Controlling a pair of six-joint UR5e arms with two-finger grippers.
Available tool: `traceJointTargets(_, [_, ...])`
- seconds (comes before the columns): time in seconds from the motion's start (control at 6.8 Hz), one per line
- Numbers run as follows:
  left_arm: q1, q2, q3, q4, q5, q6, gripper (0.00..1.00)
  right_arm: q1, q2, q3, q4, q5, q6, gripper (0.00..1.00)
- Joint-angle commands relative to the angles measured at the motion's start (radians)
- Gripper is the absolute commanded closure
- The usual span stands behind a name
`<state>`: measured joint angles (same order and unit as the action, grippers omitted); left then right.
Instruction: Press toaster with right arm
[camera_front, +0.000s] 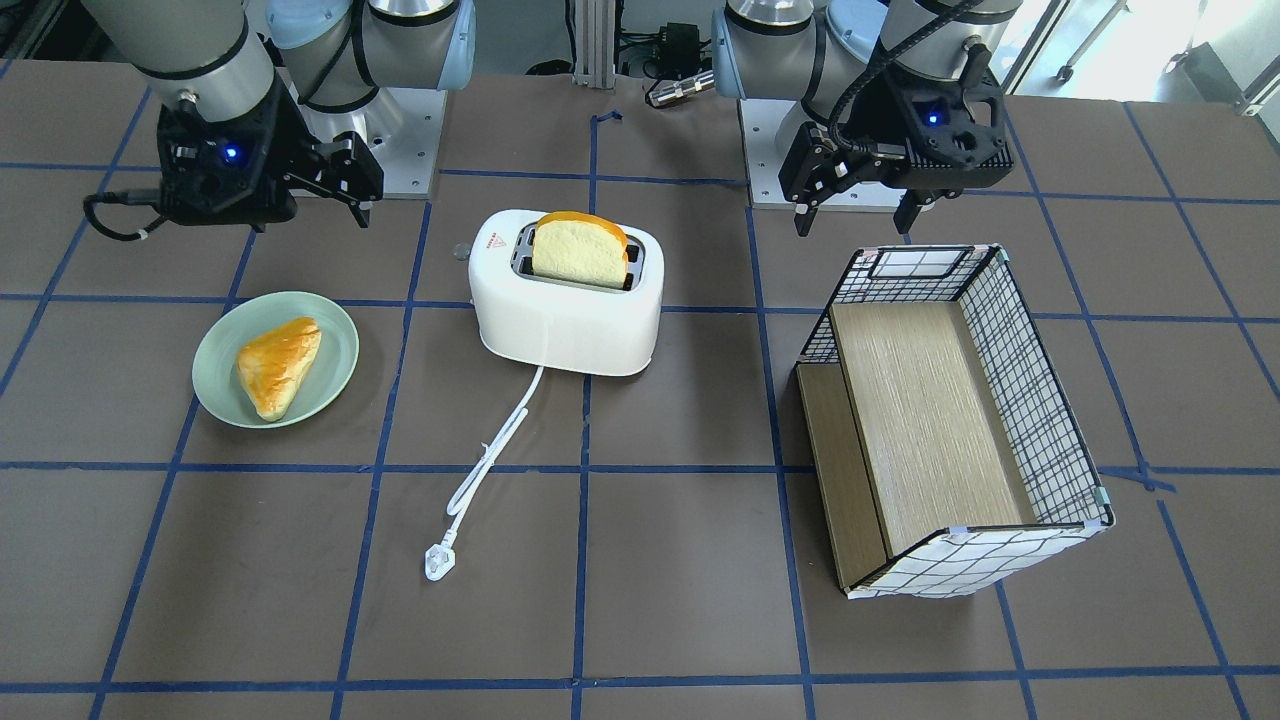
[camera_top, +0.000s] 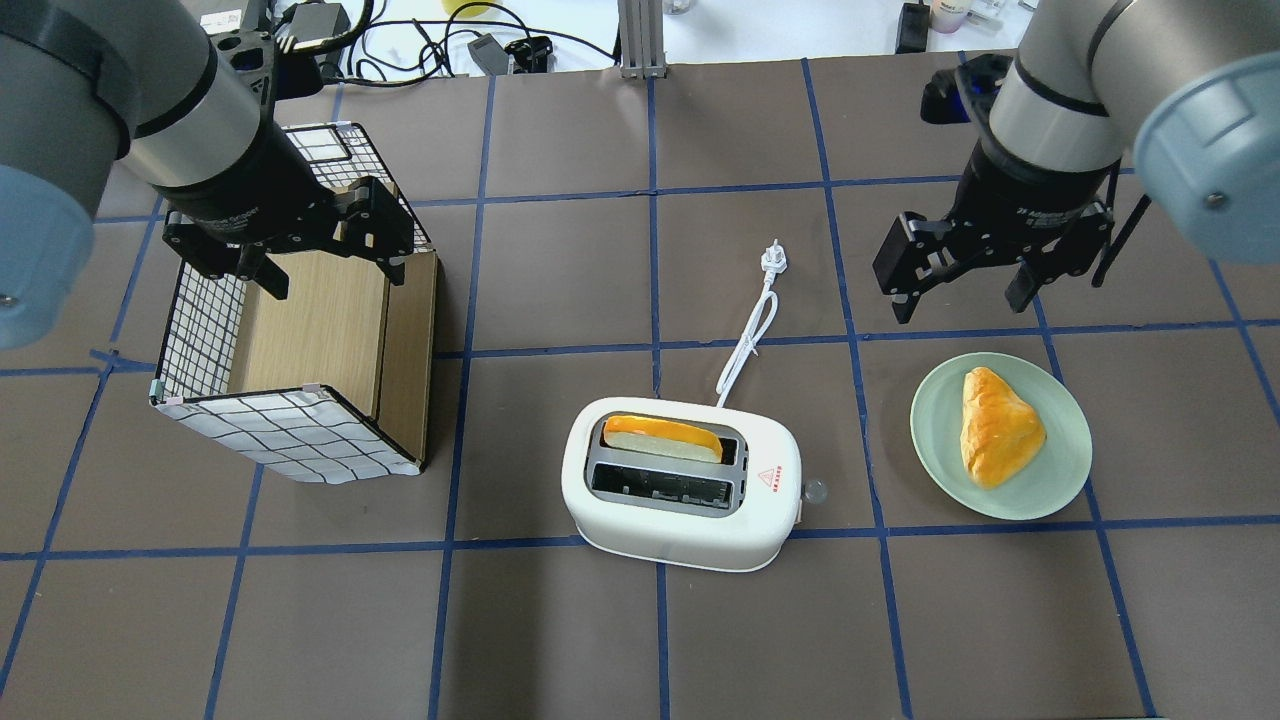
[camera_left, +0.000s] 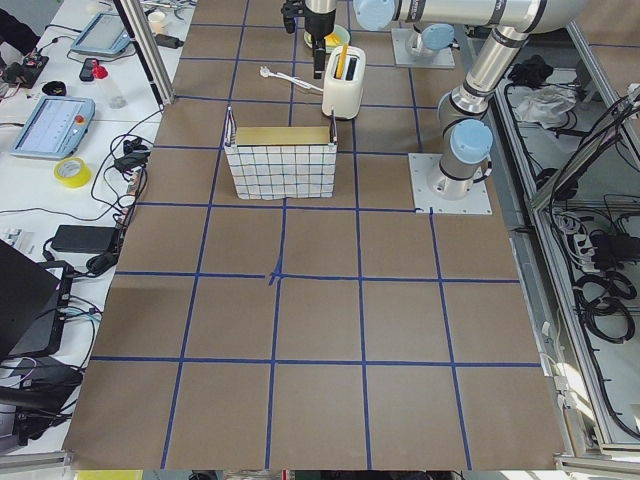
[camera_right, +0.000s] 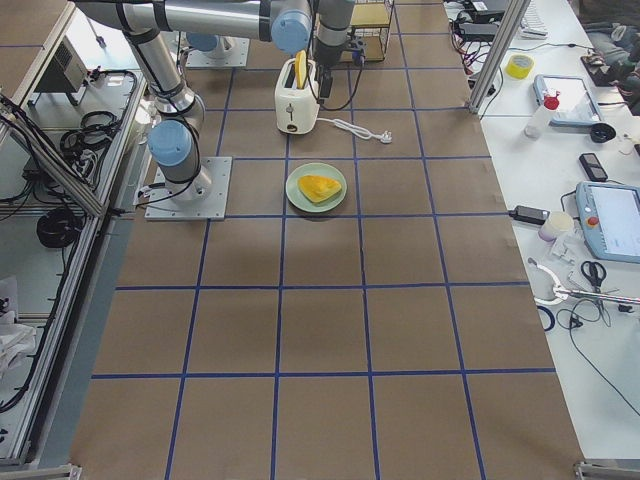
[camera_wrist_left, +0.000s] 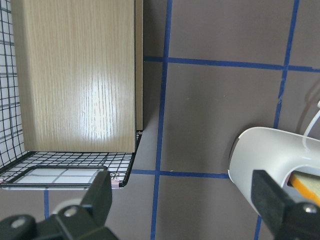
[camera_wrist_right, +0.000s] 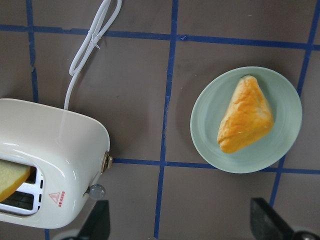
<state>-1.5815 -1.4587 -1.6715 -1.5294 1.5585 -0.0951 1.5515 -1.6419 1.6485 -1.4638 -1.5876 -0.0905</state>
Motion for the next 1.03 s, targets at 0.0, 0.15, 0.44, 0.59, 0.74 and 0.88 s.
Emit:
traceJointTargets(0.0, [0.0, 0.0, 0.0, 0.0, 0.0, 0.0, 0.0, 0.001, -0.03, -0.039, 0.033, -0.04, 0.002, 0.0])
traceJointTargets(0.15, [0.0, 0.0, -0.001, 0.0, 0.0, 0.0, 0.0, -0.001, -0.038, -0.045, 0.033, -0.034, 0.003, 0.0])
traceJointTargets(0.44, [0.0, 0.0, 0.0, 0.0, 0.0, 0.0, 0.0, -0.001, -0.036, -0.059, 0.033, -0.031, 0.003, 0.0])
traceJointTargets(0.59, [0.0, 0.0, 0.001, 0.0, 0.0, 0.0, 0.0, -0.001, -0.036, -0.059, 0.033, -0.031, 0.003, 0.0])
traceJointTargets(0.74, [0.0, 0.0, 0.0, 0.0, 0.0, 0.0, 0.0, -0.001, -0.036, -0.059, 0.031, -0.031, 0.003, 0.0])
traceJointTargets(0.88, [0.0, 0.0, -0.001, 0.0, 0.0, 0.0, 0.0, -0.002, -0.036, -0.059, 0.031, -0.031, 0.003, 0.0])
